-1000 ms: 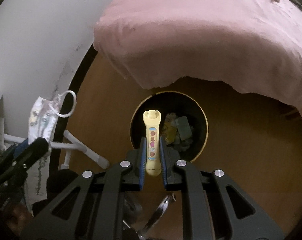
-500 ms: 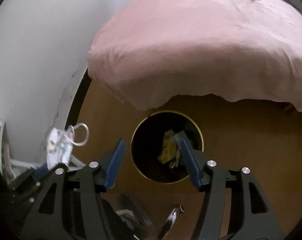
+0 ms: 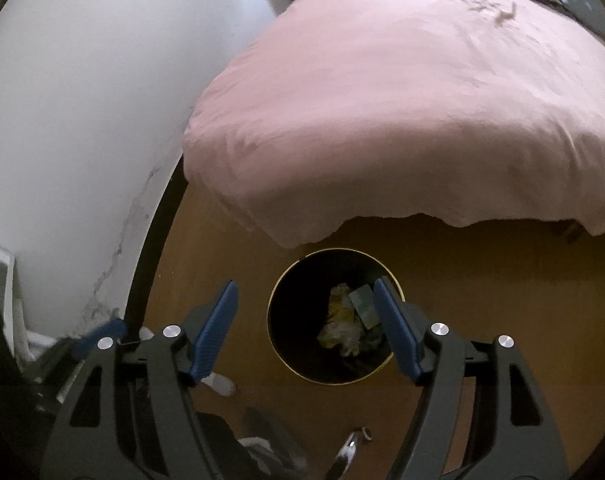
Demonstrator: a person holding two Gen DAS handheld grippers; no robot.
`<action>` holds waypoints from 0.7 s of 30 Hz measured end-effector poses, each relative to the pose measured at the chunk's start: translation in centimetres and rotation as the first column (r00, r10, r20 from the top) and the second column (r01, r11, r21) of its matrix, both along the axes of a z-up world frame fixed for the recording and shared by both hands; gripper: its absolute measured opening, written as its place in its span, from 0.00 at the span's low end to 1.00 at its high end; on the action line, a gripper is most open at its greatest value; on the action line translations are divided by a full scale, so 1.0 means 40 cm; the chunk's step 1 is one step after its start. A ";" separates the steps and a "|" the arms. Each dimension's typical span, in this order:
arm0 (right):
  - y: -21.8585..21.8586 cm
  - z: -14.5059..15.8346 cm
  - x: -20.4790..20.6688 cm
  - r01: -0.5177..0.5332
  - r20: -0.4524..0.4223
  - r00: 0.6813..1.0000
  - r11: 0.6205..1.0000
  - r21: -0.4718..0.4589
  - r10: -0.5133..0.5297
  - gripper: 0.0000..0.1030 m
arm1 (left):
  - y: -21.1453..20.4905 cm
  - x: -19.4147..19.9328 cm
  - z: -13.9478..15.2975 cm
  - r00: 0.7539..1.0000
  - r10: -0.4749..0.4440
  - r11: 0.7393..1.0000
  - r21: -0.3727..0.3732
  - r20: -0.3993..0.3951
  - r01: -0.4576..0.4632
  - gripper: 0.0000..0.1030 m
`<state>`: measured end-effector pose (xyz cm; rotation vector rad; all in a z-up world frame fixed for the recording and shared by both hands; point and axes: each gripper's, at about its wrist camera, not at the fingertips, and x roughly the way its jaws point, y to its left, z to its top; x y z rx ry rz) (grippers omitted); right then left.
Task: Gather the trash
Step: 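Carry the yellow handle and white mask over the bin and release both, then swing both grippers back toward the desk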
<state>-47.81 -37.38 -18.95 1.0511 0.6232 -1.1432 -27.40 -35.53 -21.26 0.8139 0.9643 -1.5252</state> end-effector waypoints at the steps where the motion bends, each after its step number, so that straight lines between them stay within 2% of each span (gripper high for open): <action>1: 0.005 0.009 0.011 -0.018 -0.012 1.000 1.000 -0.009 0.018 0.67 | 0.016 0.019 0.017 1.000 0.023 1.000 -0.011 0.010 -0.022 0.85; 3: 0.011 0.024 0.026 -0.040 -0.029 0.999 0.999 -0.023 0.039 0.71 | 0.051 0.056 0.063 0.998 0.061 0.997 -0.038 0.021 -0.061 0.89; 6: 0.038 0.084 0.072 -0.102 -0.068 0.993 0.992 -0.070 0.097 0.71 | 0.137 0.129 0.166 0.992 0.114 0.989 -0.099 0.045 -0.109 0.93; 9: 0.088 0.166 0.169 -0.216 -0.105 0.974 0.967 -0.136 0.203 0.73 | 0.259 0.221 0.286 0.982 0.182 0.969 -0.178 0.050 -0.171 0.93; 12: 0.158 0.243 0.318 -0.368 -0.115 0.929 0.911 -0.188 0.351 0.73 | 0.403 0.335 0.384 0.960 0.272 0.938 -0.241 0.072 -0.247 0.93; 14: 0.221 0.293 0.449 -0.471 -0.120 0.882 0.853 -0.224 0.455 0.74 | 0.506 0.420 0.432 0.932 0.351 0.910 -0.270 0.093 -0.316 0.93; 16: 0.284 0.331 0.586 -0.565 -0.109 0.823 0.785 -0.254 0.557 0.74 | 0.627 0.522 0.464 0.883 0.452 0.869 -0.287 0.125 -0.404 0.93; 18: 0.351 0.356 0.724 -0.658 -0.108 0.746 0.703 -0.271 0.657 0.74 | 0.738 0.617 0.484 0.823 0.547 0.820 -0.293 0.154 -0.491 0.93; 20: 0.436 0.377 0.878 -0.753 -0.104 0.641 0.596 -0.280 0.760 0.74 | 0.856 0.716 0.496 0.737 0.652 0.749 -0.295 0.177 -0.593 0.93; 21: 0.470 0.383 0.938 -0.785 -0.096 0.595 0.553 -0.279 0.798 0.74 | 0.917 0.766 0.501 0.683 0.708 0.702 -0.294 0.179 -0.649 0.93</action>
